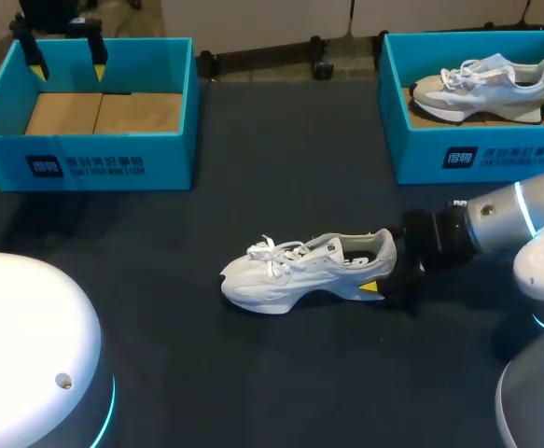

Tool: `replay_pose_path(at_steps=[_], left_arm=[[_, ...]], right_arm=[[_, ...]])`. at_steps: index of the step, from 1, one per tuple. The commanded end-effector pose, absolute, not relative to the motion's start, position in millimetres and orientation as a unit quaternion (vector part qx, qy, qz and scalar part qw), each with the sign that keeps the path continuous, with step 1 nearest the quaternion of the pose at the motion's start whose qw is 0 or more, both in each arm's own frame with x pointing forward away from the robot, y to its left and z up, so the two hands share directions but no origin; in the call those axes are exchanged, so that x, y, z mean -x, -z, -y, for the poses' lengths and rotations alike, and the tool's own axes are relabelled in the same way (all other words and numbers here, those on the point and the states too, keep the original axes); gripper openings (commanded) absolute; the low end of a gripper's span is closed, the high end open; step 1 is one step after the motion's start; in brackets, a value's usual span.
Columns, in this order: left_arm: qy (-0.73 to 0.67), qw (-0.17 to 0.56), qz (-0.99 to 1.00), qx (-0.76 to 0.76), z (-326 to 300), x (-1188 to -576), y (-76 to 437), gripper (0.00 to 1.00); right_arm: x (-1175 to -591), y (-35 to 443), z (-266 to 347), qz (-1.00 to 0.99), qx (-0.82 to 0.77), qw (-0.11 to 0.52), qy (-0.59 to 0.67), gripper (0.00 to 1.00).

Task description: Take the shoe out of the shoebox, open the shoe tongue, remove and reinsert the insole, then place the shoe into the shoebox

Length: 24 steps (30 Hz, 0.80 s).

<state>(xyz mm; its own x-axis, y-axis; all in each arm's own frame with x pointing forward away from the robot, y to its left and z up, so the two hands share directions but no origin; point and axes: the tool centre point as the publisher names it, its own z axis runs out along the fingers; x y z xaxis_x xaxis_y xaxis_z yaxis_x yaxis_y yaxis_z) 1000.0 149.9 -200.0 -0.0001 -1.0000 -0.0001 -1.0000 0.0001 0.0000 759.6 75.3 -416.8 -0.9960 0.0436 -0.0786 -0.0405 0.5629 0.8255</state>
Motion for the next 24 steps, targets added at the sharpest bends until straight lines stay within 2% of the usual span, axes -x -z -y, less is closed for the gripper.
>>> replay_pose_path(at_steps=[1,12,24], left_arm=[[0.0,0.0,-0.707,0.707,-150,-1000,200,1.0],[0.003,0.026,-0.69,0.724,-125,-970,199,1.0],[-0.017,-0.018,-0.682,0.731,-64,-909,183,1.0]], right_arm=[[-759,417,-75,-0.883,-0.001,0.046,-0.466,0.0],[-759,417,-75,-0.883,-0.001,0.046,-0.466,0.0],[-759,417,-75,-0.883,-0.001,0.046,-0.466,0.0]])
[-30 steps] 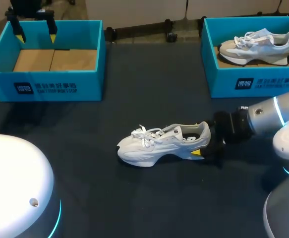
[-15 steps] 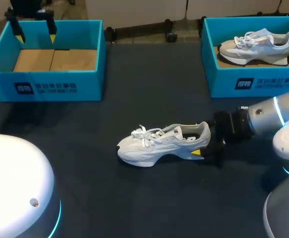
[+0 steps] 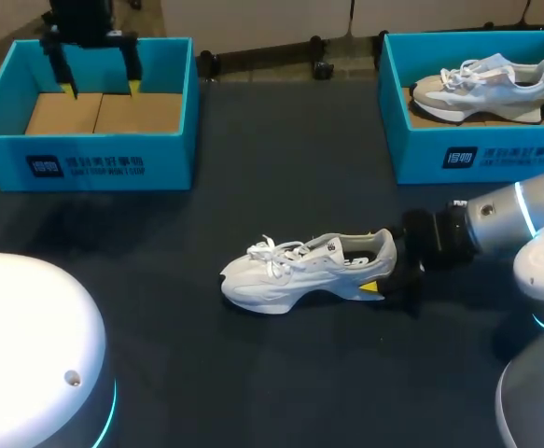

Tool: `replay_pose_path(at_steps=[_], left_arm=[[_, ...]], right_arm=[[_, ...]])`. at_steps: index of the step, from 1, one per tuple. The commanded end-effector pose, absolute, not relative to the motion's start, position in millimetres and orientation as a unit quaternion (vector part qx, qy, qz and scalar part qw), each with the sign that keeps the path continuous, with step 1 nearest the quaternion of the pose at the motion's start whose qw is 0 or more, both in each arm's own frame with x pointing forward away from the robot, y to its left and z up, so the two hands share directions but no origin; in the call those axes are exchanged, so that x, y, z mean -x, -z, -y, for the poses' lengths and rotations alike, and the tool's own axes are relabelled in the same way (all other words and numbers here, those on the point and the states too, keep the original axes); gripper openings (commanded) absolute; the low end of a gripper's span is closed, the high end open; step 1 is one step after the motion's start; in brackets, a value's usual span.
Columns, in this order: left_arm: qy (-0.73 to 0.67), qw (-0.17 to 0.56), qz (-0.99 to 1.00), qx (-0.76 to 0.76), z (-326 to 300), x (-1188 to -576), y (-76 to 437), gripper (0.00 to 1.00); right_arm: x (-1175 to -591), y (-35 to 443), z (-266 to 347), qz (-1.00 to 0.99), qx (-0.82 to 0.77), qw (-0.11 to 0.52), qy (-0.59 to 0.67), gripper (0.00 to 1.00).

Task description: Take the shoe out of the shoebox, open the shoe tongue, remove and reinsert the insole, then place the shoe into the shoebox

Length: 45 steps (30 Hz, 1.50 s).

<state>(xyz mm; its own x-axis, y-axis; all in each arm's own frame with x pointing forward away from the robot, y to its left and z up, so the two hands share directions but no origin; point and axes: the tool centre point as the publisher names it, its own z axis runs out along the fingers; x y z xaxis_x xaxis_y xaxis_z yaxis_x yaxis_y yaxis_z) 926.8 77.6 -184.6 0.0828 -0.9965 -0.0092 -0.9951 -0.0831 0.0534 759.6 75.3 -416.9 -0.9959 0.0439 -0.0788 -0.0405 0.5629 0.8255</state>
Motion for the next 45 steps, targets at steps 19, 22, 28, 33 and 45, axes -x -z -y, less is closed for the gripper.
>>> replay_pose_path(at_steps=[19,22,28,33,45], left_arm=[[0.037,0.05,0.652,-0.756,21,-854,221,1.0],[0.035,0.05,0.646,-0.761,33,-848,227,1.0],[0.029,0.053,0.641,-0.765,57,-833,232,1.0],[0.019,0.051,0.644,-0.763,76,-821,238,1.0],[-0.006,0.053,0.659,-0.751,123,-802,251,1.0]], right_arm=[[-759,417,-75,-0.883,-0.001,0.046,-0.466,0.0],[-759,417,-75,-0.883,-0.001,0.046,-0.466,0.0],[-759,417,-75,-0.883,-0.001,0.046,-0.466,0.0],[-759,417,-75,-0.883,-0.001,0.046,-0.466,0.0],[-759,417,-75,-0.883,-0.001,0.046,-0.466,0.0]])
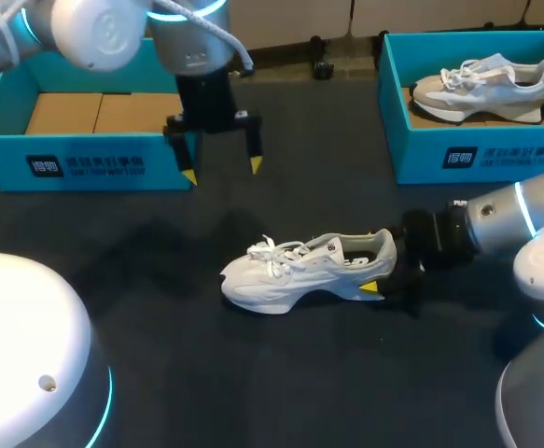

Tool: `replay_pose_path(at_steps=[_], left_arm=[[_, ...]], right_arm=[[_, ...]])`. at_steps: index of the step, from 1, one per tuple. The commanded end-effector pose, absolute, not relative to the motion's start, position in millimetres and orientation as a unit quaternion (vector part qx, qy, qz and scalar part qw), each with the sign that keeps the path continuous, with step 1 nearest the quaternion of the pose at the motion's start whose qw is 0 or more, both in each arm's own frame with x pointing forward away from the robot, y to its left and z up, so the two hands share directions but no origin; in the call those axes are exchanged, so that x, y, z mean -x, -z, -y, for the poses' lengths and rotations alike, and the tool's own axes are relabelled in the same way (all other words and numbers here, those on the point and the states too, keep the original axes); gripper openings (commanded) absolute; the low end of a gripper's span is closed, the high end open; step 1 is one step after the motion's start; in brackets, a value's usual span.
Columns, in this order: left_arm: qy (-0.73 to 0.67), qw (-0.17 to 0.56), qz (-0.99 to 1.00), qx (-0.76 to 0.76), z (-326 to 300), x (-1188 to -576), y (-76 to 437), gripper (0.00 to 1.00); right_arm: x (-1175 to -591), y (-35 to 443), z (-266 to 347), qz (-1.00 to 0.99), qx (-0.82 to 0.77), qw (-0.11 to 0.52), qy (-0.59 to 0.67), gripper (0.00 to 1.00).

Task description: Take the shoe out of the shoebox, open the shoe tongue, remove and reinsert the insole, then place the shoe into the shoebox

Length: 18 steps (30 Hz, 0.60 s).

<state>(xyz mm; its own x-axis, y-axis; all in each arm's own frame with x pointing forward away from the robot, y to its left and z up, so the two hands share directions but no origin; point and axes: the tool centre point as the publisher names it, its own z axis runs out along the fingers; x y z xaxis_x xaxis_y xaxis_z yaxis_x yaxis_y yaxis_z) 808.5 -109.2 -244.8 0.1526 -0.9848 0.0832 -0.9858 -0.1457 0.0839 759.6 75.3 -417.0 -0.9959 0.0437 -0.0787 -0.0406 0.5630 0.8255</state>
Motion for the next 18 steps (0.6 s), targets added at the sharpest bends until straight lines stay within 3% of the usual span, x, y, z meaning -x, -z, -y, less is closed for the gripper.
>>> replay_pose_path(at_steps=[1,18], left_arm=[[-0.007,0.052,0.664,-0.746,127,-800,252,1.0],[0.01,0.026,0.721,-0.692,176,-774,278,1.0]], right_arm=[[-759,417,-75,-0.883,-0.001,0.046,-0.466,0.0],[-759,417,-75,-0.883,-0.001,0.046,-0.466,0.0]])
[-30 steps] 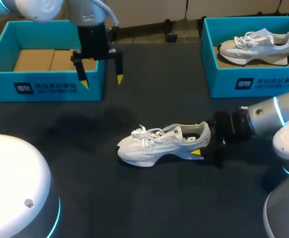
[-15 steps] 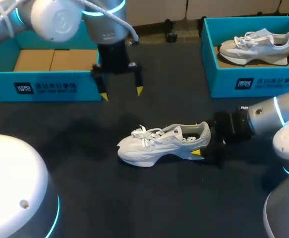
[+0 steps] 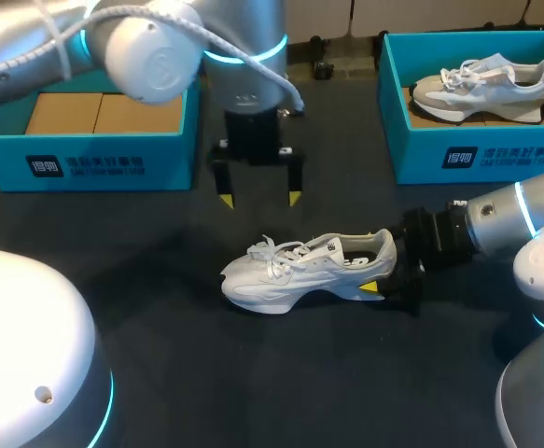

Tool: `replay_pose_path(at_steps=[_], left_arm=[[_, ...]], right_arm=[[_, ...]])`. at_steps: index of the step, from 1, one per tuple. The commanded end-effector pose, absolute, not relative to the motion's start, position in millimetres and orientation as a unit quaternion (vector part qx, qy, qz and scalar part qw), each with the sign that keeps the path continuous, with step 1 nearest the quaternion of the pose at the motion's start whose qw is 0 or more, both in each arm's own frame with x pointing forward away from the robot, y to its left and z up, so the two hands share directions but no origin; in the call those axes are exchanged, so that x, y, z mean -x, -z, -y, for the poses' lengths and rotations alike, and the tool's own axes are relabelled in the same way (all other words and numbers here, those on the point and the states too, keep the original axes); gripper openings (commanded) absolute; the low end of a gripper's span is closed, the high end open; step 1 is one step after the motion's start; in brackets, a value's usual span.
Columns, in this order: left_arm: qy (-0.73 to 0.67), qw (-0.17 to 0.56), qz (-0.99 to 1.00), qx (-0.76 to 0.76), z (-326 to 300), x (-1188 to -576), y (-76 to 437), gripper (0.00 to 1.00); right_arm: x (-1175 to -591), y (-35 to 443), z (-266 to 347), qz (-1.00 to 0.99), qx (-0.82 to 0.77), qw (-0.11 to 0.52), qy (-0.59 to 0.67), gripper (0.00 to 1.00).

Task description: Take the shoe out of the shoebox, open the shoe tongue, remove and reinsert the insole, then place the shoe into the shoebox

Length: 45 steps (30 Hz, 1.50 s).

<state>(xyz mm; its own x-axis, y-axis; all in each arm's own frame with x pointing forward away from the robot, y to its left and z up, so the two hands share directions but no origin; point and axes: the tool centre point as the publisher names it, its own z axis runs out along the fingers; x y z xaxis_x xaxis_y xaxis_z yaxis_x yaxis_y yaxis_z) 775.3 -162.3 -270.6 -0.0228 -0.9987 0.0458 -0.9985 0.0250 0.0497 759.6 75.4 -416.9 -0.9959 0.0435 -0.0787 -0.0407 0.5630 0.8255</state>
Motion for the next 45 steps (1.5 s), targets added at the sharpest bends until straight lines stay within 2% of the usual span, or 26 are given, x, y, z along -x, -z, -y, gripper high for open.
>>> replay_pose_path(at_steps=[1,21,28,45], left_arm=[[0.012,0.025,0.724,-0.689,179,-773,279,1.0],[0.018,0.007,0.758,-0.652,233,-757,285,1.0],[0.031,-0.024,0.771,-0.636,243,-748,306,1.0],[0.048,-0.035,0.777,-0.627,260,-752,333,1.0]], right_arm=[[-759,417,-75,-0.883,-0.001,0.046,-0.466,0.0],[-759,417,-75,-0.883,-0.001,0.046,-0.466,0.0],[-759,417,-75,-0.883,-0.001,0.046,-0.466,0.0],[-759,417,-75,-0.883,-0.001,0.046,-0.466,0.0]])
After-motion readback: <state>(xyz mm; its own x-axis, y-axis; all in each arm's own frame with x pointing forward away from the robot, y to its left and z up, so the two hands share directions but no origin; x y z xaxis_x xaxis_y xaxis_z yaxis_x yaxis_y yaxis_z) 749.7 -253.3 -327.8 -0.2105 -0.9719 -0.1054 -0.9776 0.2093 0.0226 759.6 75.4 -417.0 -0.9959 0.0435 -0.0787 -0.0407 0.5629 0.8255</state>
